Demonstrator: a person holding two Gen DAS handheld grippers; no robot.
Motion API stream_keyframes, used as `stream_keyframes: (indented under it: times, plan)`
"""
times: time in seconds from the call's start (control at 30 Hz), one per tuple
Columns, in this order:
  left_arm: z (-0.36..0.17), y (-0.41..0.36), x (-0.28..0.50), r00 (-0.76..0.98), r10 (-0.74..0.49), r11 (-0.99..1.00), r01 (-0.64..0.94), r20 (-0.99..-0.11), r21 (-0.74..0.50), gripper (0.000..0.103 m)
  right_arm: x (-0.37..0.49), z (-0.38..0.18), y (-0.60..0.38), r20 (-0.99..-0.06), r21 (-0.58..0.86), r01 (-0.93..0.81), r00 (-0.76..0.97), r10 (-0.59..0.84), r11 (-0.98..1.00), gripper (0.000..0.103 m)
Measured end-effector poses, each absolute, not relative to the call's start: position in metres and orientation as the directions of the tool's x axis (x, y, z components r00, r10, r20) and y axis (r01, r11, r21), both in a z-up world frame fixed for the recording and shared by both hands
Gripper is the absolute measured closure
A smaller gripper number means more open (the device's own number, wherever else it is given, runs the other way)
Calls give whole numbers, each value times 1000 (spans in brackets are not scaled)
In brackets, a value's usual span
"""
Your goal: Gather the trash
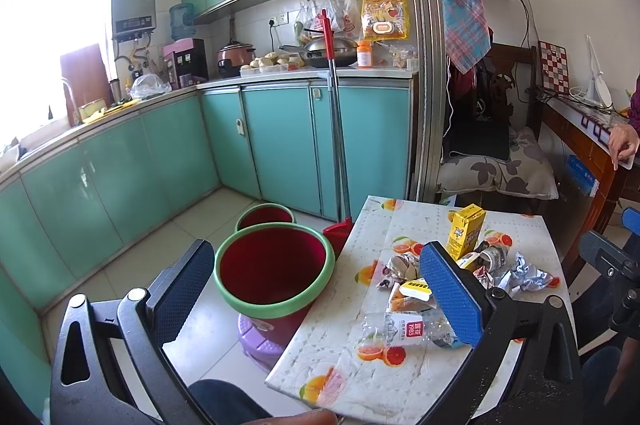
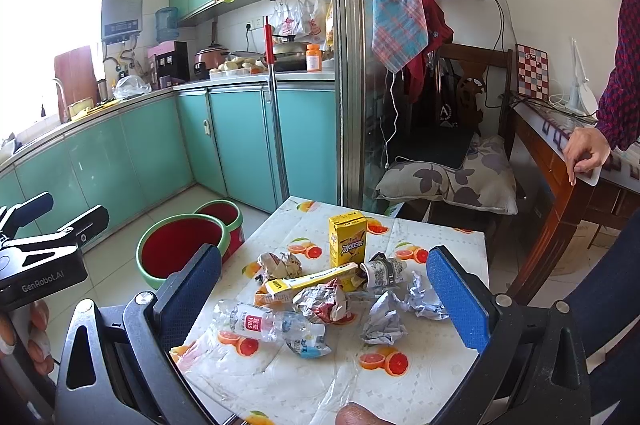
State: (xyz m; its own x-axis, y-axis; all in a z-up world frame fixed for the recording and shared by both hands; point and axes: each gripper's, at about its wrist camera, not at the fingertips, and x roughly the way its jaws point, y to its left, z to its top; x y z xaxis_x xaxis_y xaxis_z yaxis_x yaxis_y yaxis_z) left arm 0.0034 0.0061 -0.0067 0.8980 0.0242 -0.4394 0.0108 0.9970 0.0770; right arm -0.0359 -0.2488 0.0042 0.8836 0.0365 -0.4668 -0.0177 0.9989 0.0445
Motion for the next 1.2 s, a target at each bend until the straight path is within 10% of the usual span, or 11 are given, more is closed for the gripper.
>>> stream_keyframes:
  times: [1.2]
  plan:
    - [-189, -110, 125, 425, -122, 729, 652, -897, 209, 0, 2, -100, -353, -634, 91, 208, 766, -104, 974, 0]
